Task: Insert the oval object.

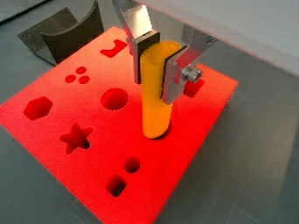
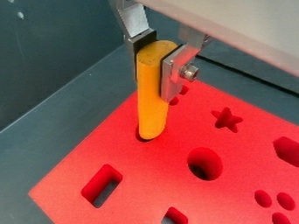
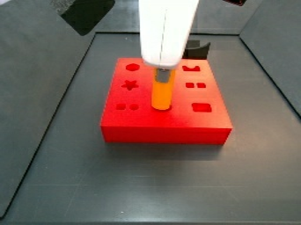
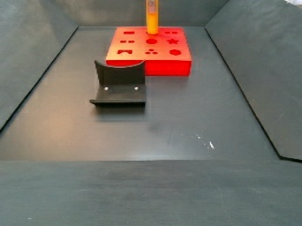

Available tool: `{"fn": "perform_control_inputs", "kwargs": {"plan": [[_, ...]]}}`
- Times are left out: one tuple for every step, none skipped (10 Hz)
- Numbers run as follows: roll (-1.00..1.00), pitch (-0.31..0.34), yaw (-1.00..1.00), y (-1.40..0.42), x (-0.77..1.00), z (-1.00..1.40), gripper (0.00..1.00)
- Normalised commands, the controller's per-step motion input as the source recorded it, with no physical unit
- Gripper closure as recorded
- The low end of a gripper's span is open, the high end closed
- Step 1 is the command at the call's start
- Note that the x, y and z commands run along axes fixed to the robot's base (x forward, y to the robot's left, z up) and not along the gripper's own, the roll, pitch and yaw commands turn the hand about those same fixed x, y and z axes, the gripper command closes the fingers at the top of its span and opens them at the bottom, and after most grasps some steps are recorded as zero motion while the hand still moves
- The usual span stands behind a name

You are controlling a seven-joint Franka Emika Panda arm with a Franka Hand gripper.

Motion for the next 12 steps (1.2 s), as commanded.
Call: {"fn": "perform_control_inputs", "kwargs": {"plan": [[0.00, 0.000, 0.27, -0.11, 0.13, -0.05, 1.00], [0.00, 0.000, 0.26, 0.00, 0.21, -0.13, 1.00], [0.00, 0.011, 0.25, 0.00, 0.25, -0.20, 1.00], [0.01, 0.021, 0.21, 0.02, 0.25, -0.23, 1.00], [0.00, 0.000, 0.14, 0.00, 0.09, -0.21, 1.00], [0.00, 0.000, 0.03, -0.03, 0.00, -0.17, 1.00], [0.06, 0.000, 0.00, 0.00, -0.05, -0.24, 1.00], [0.19, 0.081, -0.04, -0.03, -0.17, -0.31, 1.00], [0.23, 0.091, -0.12, -0.06, -0.23, -0.29, 1.00], [0.21, 0.059, -0.12, -0.03, -0.21, -0.28, 1.00], [0.17, 0.020, 0.00, -0.13, -0.04, -0.20, 1.00], [0.12, 0.011, 0.00, -0.15, 0.00, -0.35, 1.00]]}}
